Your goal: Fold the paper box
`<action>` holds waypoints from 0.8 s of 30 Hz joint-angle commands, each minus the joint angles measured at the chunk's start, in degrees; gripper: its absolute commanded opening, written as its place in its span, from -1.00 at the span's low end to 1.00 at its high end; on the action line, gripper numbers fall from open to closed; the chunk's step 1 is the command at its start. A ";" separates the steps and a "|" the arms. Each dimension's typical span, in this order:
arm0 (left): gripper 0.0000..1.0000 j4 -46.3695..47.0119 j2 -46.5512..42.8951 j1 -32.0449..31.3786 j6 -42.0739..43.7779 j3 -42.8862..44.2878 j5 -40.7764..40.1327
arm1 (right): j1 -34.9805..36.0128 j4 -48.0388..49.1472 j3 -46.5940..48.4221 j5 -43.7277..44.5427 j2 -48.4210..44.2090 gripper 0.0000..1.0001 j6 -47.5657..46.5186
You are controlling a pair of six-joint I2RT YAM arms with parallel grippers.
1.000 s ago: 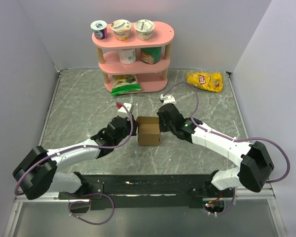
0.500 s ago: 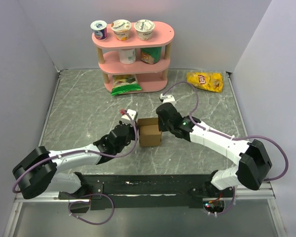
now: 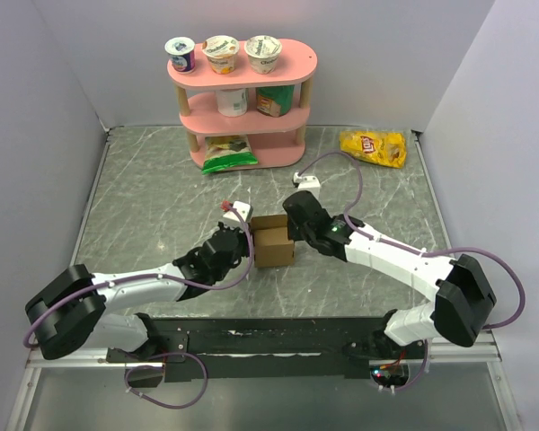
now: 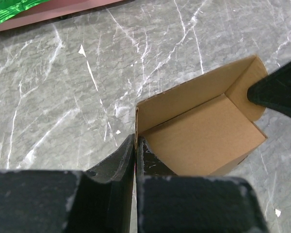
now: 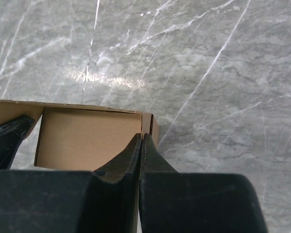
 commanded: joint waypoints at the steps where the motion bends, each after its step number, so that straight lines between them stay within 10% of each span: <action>1: -0.81 -0.41 1.06 -1.16 -3.24 2.94 0.65 | 3.42 0.66 -3.77 -1.75 -1.22 -1.00 4.97; 7: -0.77 -6.03 2.11 -1.07 -7.27 6.01 0.56 | 6.85 1.28 -7.28 4.84 -2.89 -1.00 6.91; 16: -0.19 -10.97 0.45 0.33 -8.78 8.04 7.49 | 8.00 0.84 -9.40 9.68 -3.94 -1.00 7.35; 24: -0.49 -13.77 -0.96 5.26 -8.69 7.95 16.56 | 8.17 1.10 -9.13 9.60 -3.33 -1.00 6.91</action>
